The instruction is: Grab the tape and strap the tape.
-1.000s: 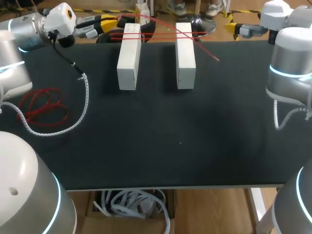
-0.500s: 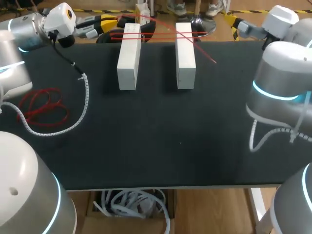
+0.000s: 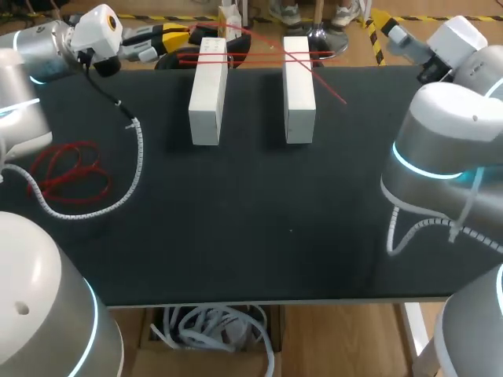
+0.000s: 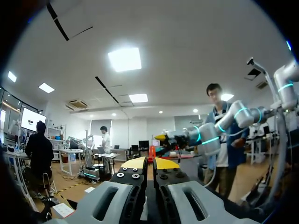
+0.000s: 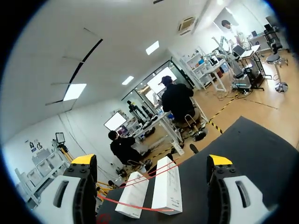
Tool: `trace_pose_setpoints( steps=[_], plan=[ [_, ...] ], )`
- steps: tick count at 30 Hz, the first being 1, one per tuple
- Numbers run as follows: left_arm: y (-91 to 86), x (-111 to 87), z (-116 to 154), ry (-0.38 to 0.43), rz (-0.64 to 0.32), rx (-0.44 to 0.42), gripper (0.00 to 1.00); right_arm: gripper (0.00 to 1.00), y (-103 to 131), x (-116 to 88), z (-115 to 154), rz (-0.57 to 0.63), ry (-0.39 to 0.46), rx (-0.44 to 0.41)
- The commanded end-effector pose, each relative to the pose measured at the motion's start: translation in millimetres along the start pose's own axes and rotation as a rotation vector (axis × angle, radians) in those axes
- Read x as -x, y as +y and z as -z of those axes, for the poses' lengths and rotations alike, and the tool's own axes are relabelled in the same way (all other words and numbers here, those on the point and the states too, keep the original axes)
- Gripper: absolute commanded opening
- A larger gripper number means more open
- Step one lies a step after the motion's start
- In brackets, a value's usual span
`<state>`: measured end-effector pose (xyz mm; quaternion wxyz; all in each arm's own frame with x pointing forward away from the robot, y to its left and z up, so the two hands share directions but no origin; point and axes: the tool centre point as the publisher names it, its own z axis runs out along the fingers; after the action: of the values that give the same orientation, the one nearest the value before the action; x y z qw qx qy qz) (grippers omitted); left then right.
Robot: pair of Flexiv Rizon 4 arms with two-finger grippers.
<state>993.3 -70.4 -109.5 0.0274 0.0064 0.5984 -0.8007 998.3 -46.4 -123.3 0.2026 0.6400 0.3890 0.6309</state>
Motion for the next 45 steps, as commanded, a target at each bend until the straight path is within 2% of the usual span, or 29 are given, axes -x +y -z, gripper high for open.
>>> trace_pose_setpoints(
  steps=[1,2,3,4,6,11,16,23,29,34,38,45],
  plan=[
    [-0.1,0.0,0,0.000,0.000,0.001,0.00,1.00,-3,1,0,-0.001,0.003,0.021],
    [-0.1,0.0,0,0.000,0.000,0.001,0.00,1.00,-3,1,0,-0.001,0.003,0.021],
    [-0.1,0.0,0,0.000,0.000,0.001,0.00,1.00,-7,-1,1,-0.024,-0.014,0.055],
    [-0.1,0.0,0,0.000,0.000,0.001,0.00,1.00,-11,-4,2,-0.091,-0.018,0.081],
    [-0.1,0.0,0,0.000,0.000,0.001,0.00,1.00,-20,-8,6,-0.143,-0.043,0.124],
    [-0.1,0.0,0,0.000,0.000,0.001,0.00,1.00,-37,-29,23,-0.266,-0.071,0.208],
    [-0.1,0.0,0,0.000,0.000,0.001,0.00,1.00,-41,-40,39,-0.373,-0.114,0.308],
    [-0.1,0.0,0,0.000,0.000,0.001,0.00,1.00,-45,-46,47,-0.526,-0.132,0.397],
    [-0.1,0.0,0,0.000,0.000,0.001,0.00,1.00,-57,-51,49,-0.671,-0.120,0.423],
    [-0.1,0.0,0,0.000,0.000,0.001,0.00,1.00,-74,-52,47,-0.780,-0.128,0.401],
    [-0.1,0.0,0,0.000,0.000,0.001,0.00,1.00,-89,-48,41,-0.931,-0.124,0.368],
    [-0.1,0.0,0,0.000,0.000,0.001,0.00,1.00,-110,-41,30,-1.071,-0.137,0.348]
  ],
)
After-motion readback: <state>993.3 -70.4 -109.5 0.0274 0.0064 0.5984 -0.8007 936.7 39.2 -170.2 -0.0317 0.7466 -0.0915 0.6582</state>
